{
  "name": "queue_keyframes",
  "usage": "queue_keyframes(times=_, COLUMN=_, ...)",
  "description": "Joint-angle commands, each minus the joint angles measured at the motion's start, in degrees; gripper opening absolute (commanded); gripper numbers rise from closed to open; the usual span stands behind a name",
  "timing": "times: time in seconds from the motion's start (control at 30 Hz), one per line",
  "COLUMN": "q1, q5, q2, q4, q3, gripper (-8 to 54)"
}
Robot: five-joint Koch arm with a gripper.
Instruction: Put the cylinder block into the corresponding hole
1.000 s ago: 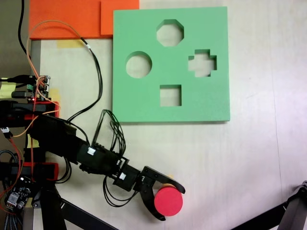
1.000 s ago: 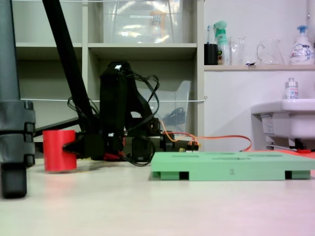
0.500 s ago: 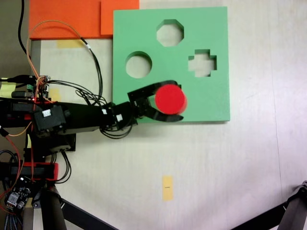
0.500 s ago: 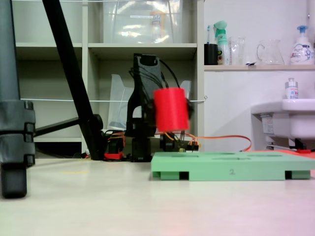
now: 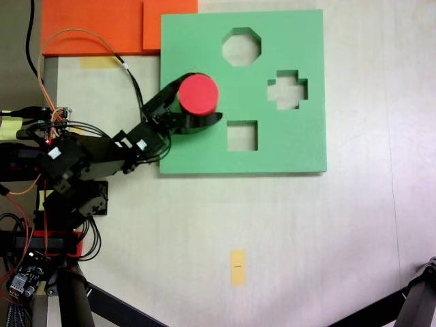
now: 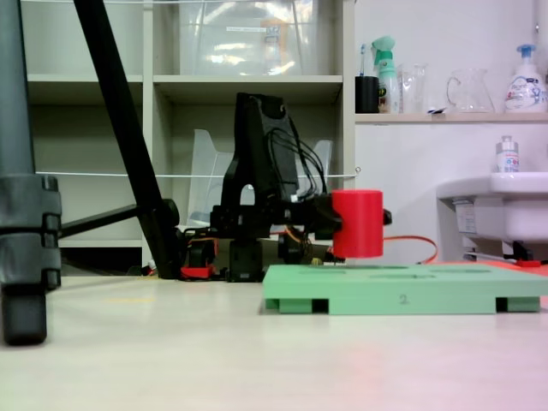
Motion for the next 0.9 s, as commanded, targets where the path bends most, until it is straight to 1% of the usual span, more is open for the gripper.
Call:
queue_keyframes(times=0.0, q1=-2.46, q5=1.67, q2=-1.05, q4=-8.26, q3=-0.09, gripper=20.8)
queue_keyframes(times=0.17, q1=-5.27, q5=1.85, q2=-6.68, q4=-12.57, q3=-0.26, gripper=20.8)
queue_keyframes(times=0.43, q1=-7.56, q5=1.58, q2=-11.6, q4=-13.71, q3=-2.11, gripper=20.9)
queue_keyframes(times=0.67, q1=-7.47, q5=1.32, q2=-14.5, q4=-13.71, q3=-5.01, gripper=21.1)
queue_keyframes(times=0.87, q1=-6.5, q5=1.14, q2=-16.0, q4=-13.1, q3=-7.38, gripper=23.7)
